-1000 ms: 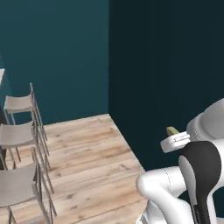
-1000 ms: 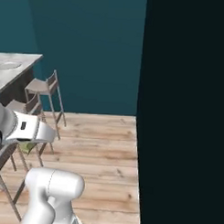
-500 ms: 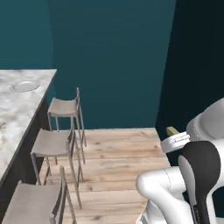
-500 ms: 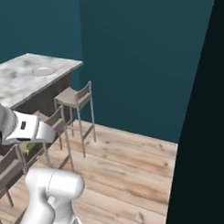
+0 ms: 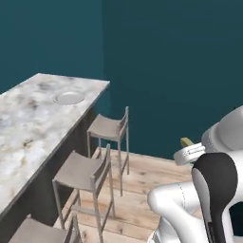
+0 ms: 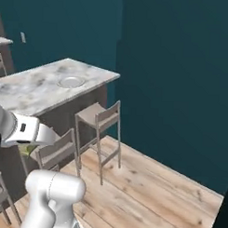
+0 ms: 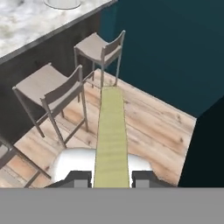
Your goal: Retrieve the butter from the fridge and place it on a plate on the dining table. Then retrieve the butter knife by the fridge and place it near the plate.
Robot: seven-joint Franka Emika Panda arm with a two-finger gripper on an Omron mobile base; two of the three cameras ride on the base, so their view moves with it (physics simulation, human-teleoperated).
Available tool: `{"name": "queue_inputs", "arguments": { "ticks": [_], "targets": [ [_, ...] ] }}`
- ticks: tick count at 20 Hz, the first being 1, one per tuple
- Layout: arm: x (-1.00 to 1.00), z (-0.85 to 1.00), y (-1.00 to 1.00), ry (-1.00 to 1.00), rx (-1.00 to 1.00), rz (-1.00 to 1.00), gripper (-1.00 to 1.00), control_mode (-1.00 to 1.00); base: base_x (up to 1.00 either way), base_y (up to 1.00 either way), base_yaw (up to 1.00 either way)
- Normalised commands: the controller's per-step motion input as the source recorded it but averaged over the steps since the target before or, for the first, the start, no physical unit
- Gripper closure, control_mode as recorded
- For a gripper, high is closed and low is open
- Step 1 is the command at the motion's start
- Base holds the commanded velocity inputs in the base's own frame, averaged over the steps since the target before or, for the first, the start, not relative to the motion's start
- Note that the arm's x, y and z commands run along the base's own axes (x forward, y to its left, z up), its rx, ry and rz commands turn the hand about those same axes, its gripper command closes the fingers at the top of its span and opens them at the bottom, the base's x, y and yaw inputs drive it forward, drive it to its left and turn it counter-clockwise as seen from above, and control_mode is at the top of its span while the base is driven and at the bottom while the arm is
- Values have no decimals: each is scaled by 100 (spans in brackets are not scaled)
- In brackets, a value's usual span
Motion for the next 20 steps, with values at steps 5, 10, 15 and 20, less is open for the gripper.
{"name": "queue_inputs", "arguments": {
  "ticks": [5, 10, 15, 20],
  "targets": [
    [0, 0, 0, 0, 0, 0, 100, 100, 100, -43, 68],
    [0, 0, 0, 0, 0, 0, 100, 100, 97, -57, 64],
    [0, 0, 0, 0, 0, 0, 100, 100, 76, -56, 62],
    [0, 0, 0, 0, 0, 0, 100, 100, 68, -55, 62]
  ]
}}
